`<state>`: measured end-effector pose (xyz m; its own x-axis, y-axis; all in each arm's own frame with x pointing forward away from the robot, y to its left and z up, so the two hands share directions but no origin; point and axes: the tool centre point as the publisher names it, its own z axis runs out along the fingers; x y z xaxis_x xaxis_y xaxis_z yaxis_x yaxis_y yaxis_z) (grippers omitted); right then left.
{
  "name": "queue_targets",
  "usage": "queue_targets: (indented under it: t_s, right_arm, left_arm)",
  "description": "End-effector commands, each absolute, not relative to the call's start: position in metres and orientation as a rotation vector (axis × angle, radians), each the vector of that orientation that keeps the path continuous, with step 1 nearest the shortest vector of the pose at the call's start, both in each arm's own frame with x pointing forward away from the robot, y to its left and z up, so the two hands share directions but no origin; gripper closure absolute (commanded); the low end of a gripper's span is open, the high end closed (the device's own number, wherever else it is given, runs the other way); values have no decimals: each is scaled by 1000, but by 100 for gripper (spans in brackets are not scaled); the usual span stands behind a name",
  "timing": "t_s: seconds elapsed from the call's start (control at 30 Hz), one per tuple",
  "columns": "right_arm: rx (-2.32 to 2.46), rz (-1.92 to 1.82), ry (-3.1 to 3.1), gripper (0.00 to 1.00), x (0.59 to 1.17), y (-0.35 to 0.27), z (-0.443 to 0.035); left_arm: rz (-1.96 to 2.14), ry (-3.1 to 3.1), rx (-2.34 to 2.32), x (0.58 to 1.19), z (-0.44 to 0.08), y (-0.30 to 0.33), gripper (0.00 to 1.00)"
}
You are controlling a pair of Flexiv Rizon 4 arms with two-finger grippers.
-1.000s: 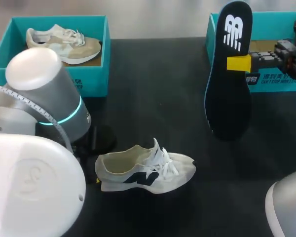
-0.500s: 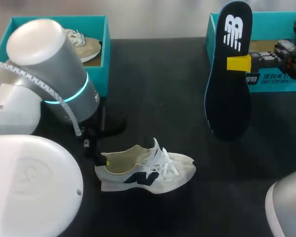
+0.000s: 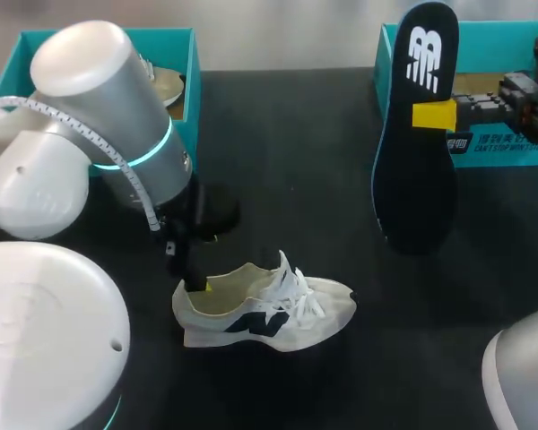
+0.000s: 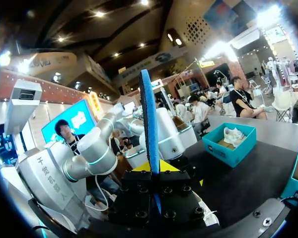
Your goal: Take the shoe out of the shoebox, open the shoe tongue, remove and reinsert the insole, then place the shoe into the shoebox
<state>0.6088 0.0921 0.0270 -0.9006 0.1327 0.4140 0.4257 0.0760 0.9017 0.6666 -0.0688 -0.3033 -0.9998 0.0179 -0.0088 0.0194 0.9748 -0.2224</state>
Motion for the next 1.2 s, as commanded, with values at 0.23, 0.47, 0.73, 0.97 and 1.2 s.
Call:
queue_targets:
  t_s: [0.23,0.47,0.73,0.97,1.2]
  right_arm:
    - [-561,-1907,-2129,100,613,95,28]
    - [-561,-1907,-2129,100,613,95,28]
    - [-561,-1907,-2129,100,613,95,28]
    - [-561,-1907,-2129,100,613,95,28]
    - [-561,-1907,-2129,100,613,95,28]
  left_arm:
    - [-348,3130,81,681,-331,-98,0]
    - [-341,3092,96,684,-347,-113,0]
    - [-298,3087,67,683,-371,-119,0]
    - [-292,3093,46,682,-384,-118,0]
    - [-278,3099,42,680,-393,-121,11]
